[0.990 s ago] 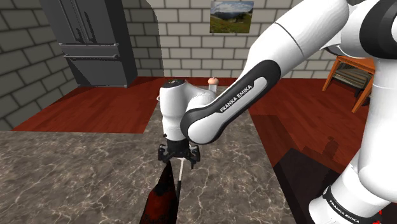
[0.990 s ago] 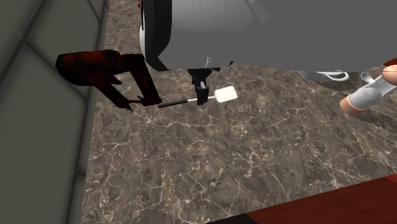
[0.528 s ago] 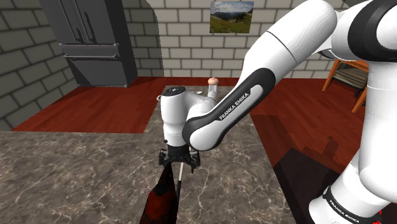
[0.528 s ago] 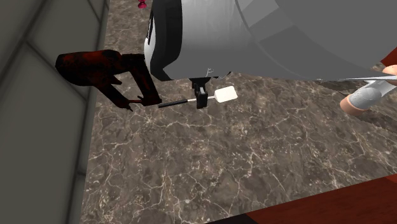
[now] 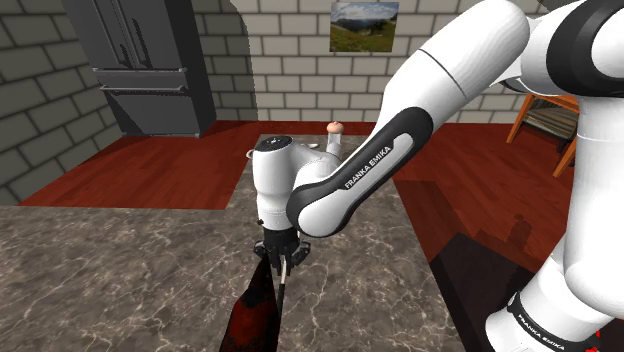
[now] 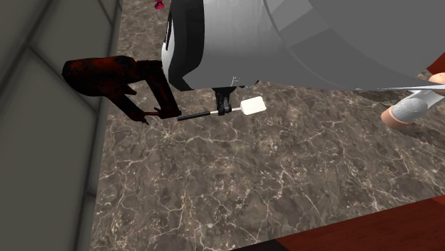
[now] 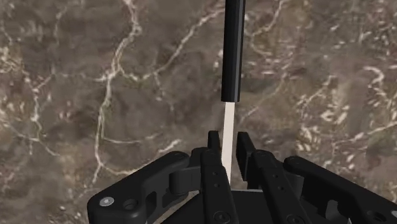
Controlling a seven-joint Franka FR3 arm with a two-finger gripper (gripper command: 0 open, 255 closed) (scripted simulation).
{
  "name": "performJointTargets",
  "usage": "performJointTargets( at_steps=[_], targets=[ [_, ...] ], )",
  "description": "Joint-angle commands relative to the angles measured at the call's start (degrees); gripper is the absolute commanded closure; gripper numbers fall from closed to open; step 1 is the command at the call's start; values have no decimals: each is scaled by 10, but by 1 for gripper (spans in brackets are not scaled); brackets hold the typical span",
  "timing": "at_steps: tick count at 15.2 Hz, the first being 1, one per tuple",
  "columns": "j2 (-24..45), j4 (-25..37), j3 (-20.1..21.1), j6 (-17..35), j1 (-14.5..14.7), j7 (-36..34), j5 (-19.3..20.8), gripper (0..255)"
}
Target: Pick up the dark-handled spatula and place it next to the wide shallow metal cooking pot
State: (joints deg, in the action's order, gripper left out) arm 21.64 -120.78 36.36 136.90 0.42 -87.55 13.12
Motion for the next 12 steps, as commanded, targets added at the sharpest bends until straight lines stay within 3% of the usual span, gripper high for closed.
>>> performJointTargets(
  at_steps=[1, 7, 12],
  targets=[
    [0, 0, 0, 0, 0, 0, 0, 255],
    [0, 0, 0, 0, 0, 0, 0, 255],
    [-29, 6, 15, -30, -12, 15, -25, 255]
  ],
)
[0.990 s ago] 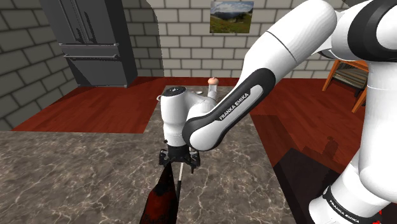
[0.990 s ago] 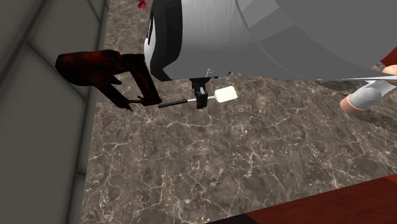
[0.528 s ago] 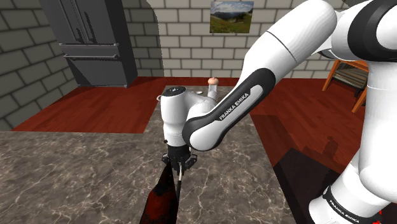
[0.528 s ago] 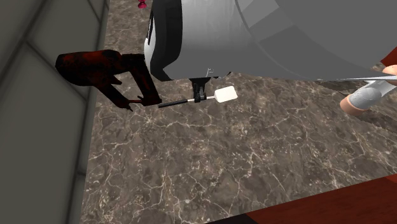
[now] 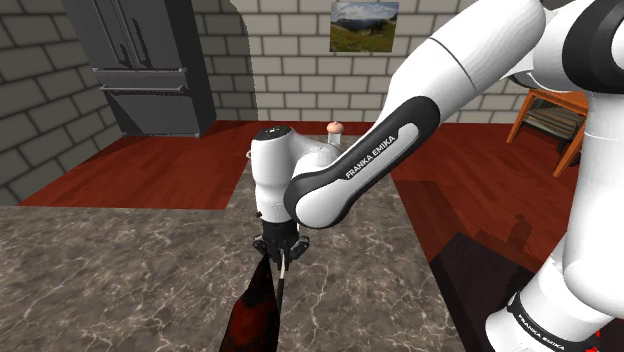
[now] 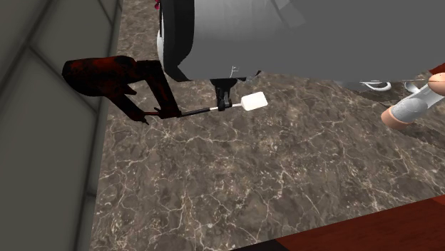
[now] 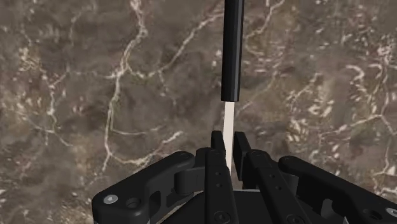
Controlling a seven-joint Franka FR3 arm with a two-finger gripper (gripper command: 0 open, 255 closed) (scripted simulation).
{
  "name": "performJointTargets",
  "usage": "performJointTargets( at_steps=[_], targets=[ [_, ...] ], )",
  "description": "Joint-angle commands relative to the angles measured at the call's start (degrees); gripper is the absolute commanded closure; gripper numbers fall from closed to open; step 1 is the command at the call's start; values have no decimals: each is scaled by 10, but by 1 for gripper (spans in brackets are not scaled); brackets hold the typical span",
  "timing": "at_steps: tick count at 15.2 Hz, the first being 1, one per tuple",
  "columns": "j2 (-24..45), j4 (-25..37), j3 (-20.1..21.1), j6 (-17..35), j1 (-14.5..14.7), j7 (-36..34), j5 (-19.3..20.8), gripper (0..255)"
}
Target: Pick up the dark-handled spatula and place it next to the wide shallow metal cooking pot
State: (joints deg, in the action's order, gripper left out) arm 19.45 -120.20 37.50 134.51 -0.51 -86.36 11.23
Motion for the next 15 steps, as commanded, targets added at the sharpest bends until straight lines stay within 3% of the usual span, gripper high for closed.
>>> performJointTargets(
  at_steps=[1, 15],
  targets=[
    [-13, 1, 6, -12, -5, 6, -11, 255],
    [-85, 37, 32, -104, -28, 43, -72, 255]
  ],
)
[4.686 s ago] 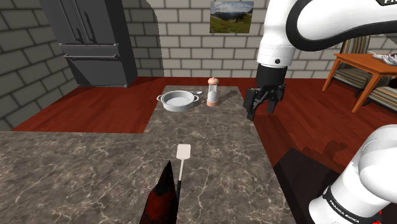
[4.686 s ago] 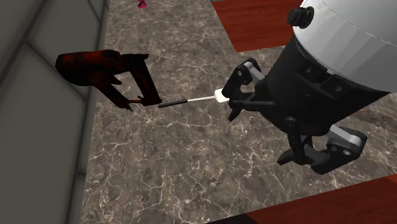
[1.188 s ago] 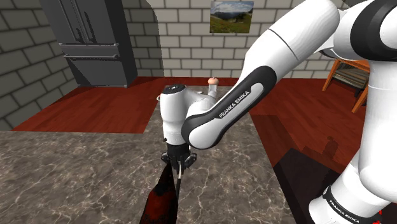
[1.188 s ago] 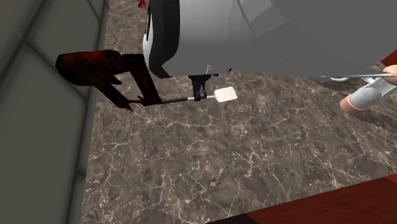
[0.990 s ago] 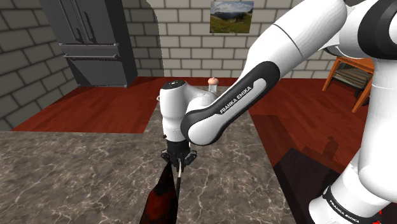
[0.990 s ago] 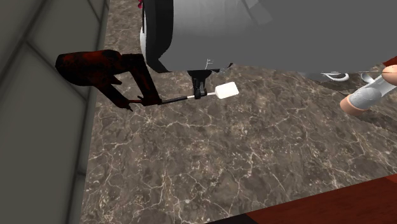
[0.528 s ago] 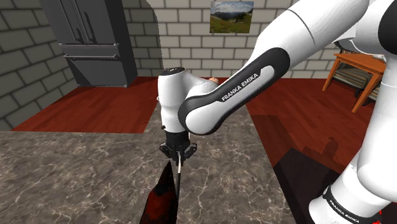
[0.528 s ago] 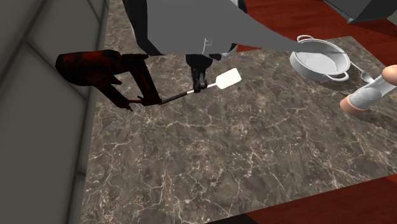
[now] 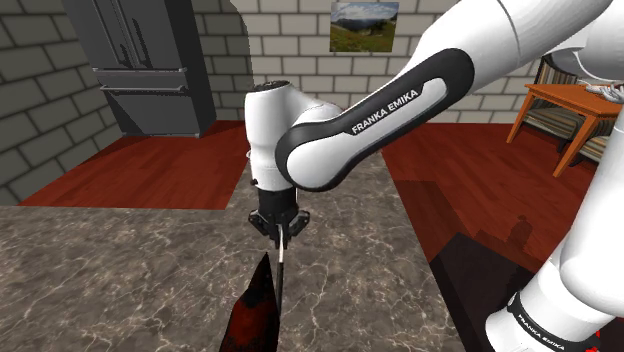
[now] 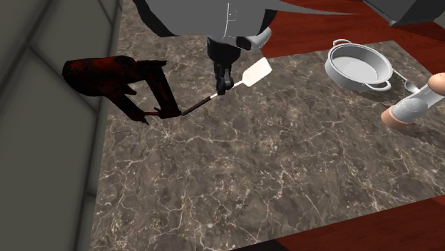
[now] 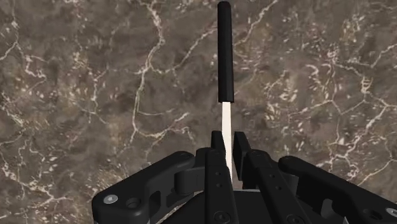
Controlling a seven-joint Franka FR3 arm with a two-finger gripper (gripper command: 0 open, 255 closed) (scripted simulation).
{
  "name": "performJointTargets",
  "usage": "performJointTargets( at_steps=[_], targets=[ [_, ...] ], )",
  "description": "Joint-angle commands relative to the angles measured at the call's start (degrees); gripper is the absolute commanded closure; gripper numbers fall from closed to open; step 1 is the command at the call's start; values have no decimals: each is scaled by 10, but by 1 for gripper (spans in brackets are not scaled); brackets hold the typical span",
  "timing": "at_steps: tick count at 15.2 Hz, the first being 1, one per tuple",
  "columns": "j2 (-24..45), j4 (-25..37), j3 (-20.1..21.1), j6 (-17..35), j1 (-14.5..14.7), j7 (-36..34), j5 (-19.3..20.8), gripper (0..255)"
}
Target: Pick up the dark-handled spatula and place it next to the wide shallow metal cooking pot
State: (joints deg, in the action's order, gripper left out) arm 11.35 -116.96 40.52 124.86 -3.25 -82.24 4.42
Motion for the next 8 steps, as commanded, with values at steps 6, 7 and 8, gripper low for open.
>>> performJointTargets(
  at_steps=[6, 7, 8],
  targets=[
    [-27, 3, -10, -24, -31, 53, -23, 255],
    [-30, 0, -15, -25, -40, 68, -25, 255],
    [-32, -1, -20, -25, -49, 82, -27, 255]
  ],
)
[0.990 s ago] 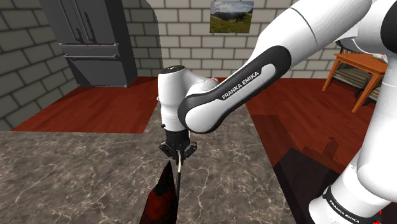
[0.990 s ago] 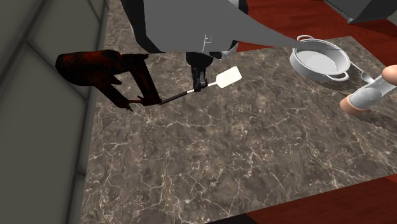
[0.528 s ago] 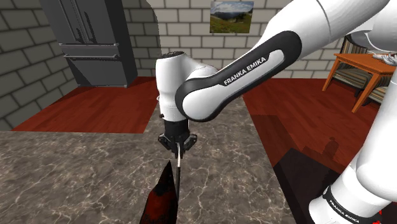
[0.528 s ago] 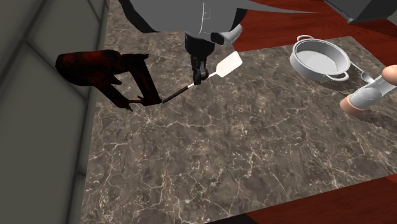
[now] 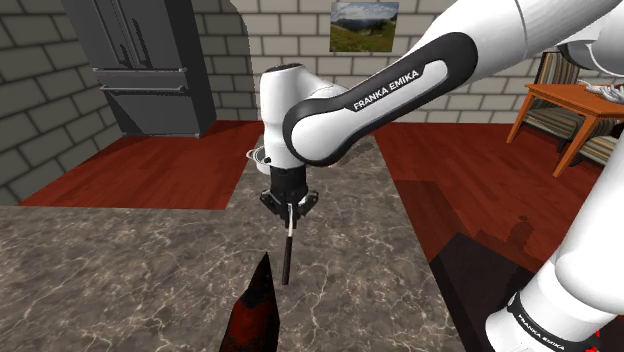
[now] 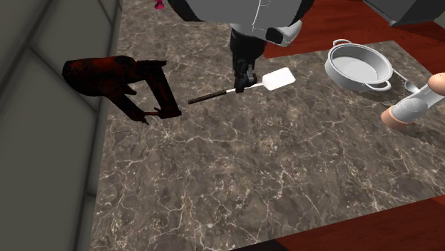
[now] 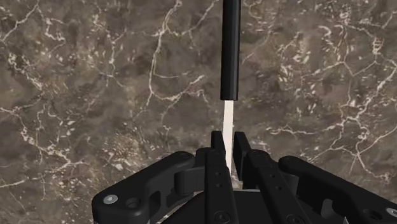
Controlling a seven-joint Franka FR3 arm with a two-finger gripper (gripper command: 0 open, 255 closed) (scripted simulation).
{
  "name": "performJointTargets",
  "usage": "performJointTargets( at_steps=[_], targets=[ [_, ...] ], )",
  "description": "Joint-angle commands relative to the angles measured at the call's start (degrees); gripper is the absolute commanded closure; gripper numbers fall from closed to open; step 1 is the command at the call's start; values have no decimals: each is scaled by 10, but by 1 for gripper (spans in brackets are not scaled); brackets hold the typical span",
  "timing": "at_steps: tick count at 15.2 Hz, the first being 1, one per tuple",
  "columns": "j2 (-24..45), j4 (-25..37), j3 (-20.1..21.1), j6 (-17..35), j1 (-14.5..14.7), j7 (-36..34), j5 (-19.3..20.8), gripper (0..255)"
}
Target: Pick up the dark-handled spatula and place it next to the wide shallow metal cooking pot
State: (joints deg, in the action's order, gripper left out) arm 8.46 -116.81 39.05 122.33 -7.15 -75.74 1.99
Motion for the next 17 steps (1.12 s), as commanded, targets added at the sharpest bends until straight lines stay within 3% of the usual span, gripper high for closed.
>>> performJointTargets(
  at_steps=[1, 9, 17],
  targets=[
    [-4, -3, -11, -1, -18, 32, -4, 255],
    [6, 14, -55, -13, -79, 135, -1, 255],
    [50, 75, -98, -36, -129, 221, 21, 255]
  ],
)
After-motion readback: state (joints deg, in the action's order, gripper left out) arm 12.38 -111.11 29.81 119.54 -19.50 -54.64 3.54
